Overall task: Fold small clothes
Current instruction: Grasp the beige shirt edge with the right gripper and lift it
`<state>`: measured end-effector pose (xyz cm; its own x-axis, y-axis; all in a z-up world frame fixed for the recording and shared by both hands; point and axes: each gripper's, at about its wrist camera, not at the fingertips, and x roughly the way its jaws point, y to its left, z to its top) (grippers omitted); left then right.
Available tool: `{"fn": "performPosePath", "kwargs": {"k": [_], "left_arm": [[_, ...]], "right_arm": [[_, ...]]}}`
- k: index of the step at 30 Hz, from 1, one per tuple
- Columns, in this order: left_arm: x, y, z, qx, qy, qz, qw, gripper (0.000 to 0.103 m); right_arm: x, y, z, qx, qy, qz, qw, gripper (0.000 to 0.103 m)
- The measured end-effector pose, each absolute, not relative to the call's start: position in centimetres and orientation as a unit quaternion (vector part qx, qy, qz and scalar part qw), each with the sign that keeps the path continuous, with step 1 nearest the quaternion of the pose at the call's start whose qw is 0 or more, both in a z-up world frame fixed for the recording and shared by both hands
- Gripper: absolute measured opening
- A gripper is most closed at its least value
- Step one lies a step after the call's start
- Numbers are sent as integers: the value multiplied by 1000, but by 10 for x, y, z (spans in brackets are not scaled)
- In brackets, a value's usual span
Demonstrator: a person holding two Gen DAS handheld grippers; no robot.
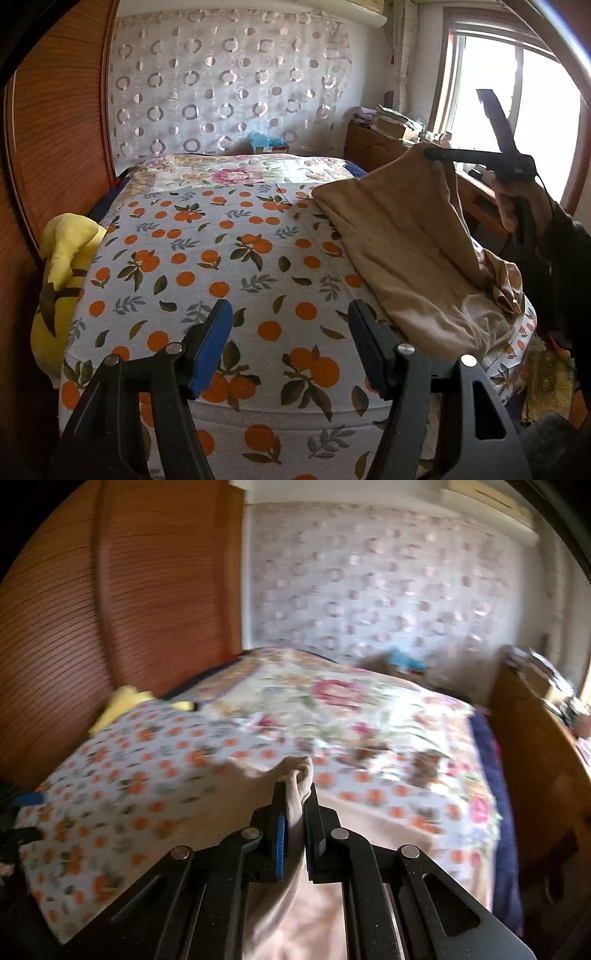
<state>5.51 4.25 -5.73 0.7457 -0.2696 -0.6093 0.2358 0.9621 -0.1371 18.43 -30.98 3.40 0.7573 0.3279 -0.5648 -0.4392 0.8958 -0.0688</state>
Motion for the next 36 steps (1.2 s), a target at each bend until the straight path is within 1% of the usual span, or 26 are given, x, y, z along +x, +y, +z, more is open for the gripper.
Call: {"fn": "performPosePath", "kwargs": {"k": [4,7,14,15,17,22,27,33,34,35,36], "left_arm": [[56,39,-58,-25,332,-138,933,66],[56,37,-59,-23,334,-141,932,66],[54,29,-60,-20,337,-149,929,66],[54,28,-60,-20,337,-151,929,66],[54,24,-62,-18,338,-154,928,66],[55,15,-64,-16,341,-162,926,66],[56,7,-66,-12,342,-170,924,66],[55,-1,-70,-7,348,-176,921,66],[55,-2,-70,-7,349,-177,920,66],[55,-4,-71,-6,350,-178,920,66],[55,-5,-72,-6,350,-179,920,66]], "right_arm": [[210,-339,27,-83,305,160,935,8],[234,-351,8,-75,333,129,931,8],[261,-344,-20,-61,374,83,922,9],[271,-342,-16,-61,380,79,920,20],[274,-337,-9,-72,379,54,921,36],[258,-335,8,-60,357,61,930,36],[247,-335,-3,-60,373,73,923,36],[272,-344,-27,-64,403,62,911,36],[276,-343,-27,-65,407,60,909,35],[279,-345,-29,-66,409,54,909,26],[282,-347,-28,-60,412,53,908,6]]}}
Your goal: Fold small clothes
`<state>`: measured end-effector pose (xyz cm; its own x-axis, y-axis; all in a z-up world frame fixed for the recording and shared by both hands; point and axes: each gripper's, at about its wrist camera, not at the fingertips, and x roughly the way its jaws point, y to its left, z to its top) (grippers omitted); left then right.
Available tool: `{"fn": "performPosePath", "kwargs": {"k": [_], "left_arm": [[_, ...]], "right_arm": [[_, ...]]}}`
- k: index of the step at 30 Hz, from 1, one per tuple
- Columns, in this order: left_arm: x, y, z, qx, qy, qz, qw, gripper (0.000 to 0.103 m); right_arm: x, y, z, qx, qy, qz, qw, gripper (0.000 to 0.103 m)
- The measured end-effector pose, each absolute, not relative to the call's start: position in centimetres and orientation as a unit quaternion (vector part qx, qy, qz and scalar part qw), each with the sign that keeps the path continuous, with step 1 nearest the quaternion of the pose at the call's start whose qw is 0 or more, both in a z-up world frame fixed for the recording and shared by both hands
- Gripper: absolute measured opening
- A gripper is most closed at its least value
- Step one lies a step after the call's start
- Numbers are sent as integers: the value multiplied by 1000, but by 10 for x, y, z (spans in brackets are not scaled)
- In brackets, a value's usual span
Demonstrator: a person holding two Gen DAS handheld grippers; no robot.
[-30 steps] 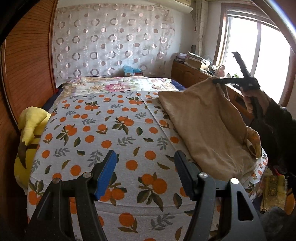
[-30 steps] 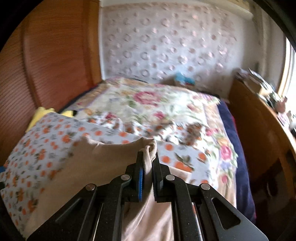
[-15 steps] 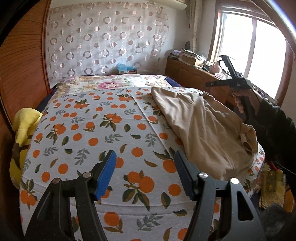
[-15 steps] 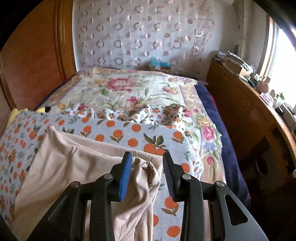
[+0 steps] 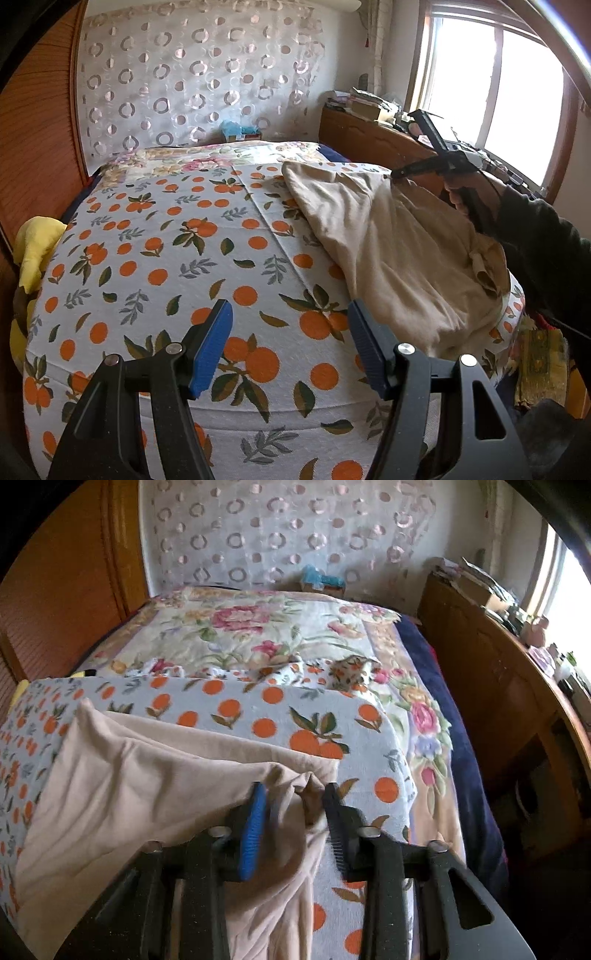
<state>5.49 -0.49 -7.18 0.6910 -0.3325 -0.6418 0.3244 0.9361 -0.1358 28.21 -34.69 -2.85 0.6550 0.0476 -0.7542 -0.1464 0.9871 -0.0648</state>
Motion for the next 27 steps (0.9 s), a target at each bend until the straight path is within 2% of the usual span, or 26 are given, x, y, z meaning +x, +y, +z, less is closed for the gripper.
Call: {"fn": "performPosePath", "kwargs": {"k": [5,8,11,14,20,27], "left_arm": [[55,-9,-74,-4,353,-183,918,66],[56,-11,-75,-3,353,-185,917,66],[55,-14,-75,-1,353,-187,917,66],[54,-17,-75,-1,353,-190,916,66],[54,-25,-75,2,351,-197,915,66],[54,-34,-72,7,350,-202,915,66]], "right_arm": [[278,-359,-12,-20,377,77,923,3],[272,-375,-2,-10,346,33,938,3],[273,-389,0,-6,357,-5,934,3],[270,-392,3,-20,371,-12,928,35],[219,-389,19,-34,351,26,935,36],[129,-375,6,-58,327,77,940,36]]}}
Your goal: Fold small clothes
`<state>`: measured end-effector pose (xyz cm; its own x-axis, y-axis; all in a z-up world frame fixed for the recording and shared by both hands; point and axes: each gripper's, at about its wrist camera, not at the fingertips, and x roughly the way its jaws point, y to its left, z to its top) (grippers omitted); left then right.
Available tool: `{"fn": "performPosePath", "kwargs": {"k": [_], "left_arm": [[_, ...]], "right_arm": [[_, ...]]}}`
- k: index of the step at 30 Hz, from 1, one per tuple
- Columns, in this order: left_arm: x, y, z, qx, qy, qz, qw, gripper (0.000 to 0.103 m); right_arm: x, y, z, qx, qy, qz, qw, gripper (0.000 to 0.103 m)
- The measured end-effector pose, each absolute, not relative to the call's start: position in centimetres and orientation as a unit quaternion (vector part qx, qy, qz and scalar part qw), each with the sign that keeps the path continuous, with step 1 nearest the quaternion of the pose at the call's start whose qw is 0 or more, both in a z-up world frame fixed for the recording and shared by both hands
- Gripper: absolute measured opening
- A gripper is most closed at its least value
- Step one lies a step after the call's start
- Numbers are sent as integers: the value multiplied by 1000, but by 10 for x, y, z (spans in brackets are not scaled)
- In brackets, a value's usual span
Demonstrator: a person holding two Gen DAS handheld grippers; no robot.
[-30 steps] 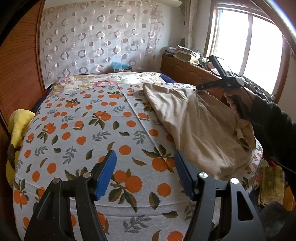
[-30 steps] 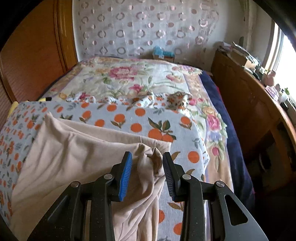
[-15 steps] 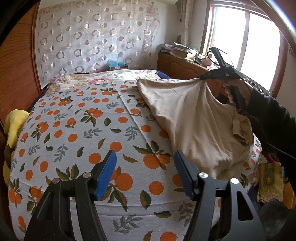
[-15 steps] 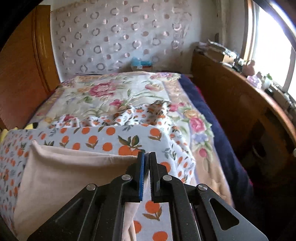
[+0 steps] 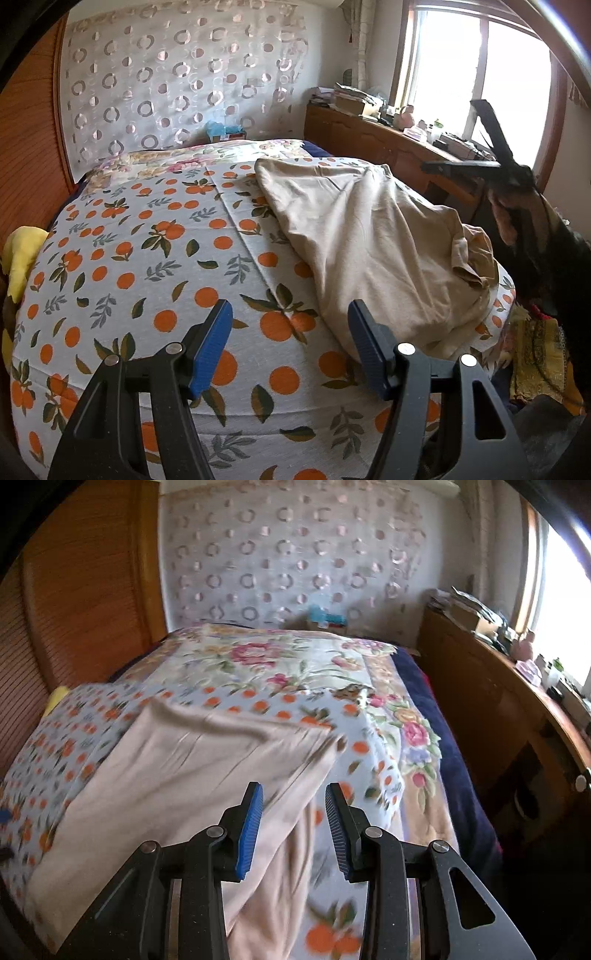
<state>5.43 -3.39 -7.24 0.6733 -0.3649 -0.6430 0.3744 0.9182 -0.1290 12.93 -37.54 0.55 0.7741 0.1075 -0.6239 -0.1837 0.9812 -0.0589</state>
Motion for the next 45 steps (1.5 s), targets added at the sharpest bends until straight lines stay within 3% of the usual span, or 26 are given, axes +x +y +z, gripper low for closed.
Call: {"fn": "performPosePath", "kwargs": {"k": [18,37,39,41,45], "left_arm": [[50,-55,-80,17,361,-221,906,66],[47,-70,-89,24,377,-235,896,66],[48,-70,-89,23,377,-236,895,66],[48,-72,-89,22,377,-237,895,66],[48,-74,-88,23,376,-240,895,66]], "right_arm": [[23,-377,-19,-40,333,139,932,36],[8,-354,-38,-97,353,147,919,37],[4,-362,-35,-76,348,162,920,10],[-3,-366,-34,-71,347,165,921,4],[-23,-387,-24,-48,335,164,927,3]]}}
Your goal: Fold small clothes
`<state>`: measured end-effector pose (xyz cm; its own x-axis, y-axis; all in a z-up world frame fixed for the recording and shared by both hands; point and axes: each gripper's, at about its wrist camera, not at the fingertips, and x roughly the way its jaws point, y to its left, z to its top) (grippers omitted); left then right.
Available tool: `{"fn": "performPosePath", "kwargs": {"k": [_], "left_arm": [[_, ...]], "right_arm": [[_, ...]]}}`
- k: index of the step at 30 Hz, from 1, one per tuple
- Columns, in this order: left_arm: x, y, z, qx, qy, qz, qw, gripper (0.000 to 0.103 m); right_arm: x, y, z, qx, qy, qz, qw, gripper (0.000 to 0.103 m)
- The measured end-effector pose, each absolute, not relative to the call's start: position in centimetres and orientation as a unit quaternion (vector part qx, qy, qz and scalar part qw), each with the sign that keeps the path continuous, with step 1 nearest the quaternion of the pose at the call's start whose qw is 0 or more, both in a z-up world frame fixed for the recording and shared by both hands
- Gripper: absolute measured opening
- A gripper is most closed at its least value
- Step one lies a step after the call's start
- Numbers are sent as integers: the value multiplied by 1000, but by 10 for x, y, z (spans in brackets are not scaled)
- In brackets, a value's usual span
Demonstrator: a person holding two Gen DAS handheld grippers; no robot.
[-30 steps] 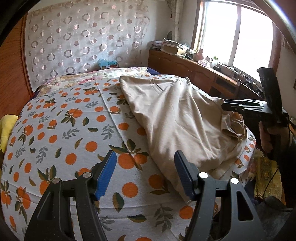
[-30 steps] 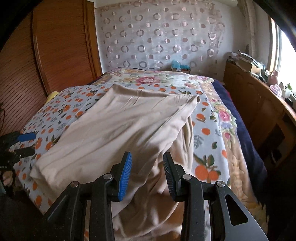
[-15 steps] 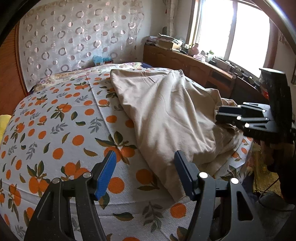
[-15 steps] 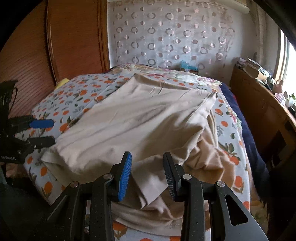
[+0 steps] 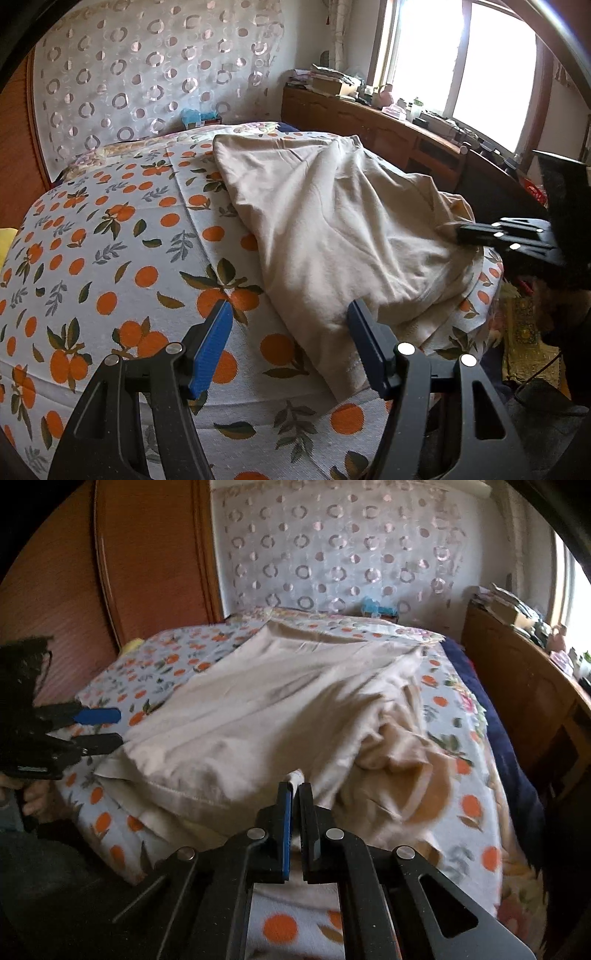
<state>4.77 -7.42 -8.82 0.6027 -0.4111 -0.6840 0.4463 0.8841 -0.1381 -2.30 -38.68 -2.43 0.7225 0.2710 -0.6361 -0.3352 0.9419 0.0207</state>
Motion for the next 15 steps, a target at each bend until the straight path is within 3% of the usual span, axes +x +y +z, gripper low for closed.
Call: {"fn": "performPosePath", "kwargs": {"k": [13,15], "left_arm": [[48,-83,-89,27,382,-257,887,66],[49,-84,-89,27,383,-260,886,66]], "right_arm": [[-57,-415,-9,-39,357,105,928,4],[-55,-410,-6,-51,347,90,932,20]]}}
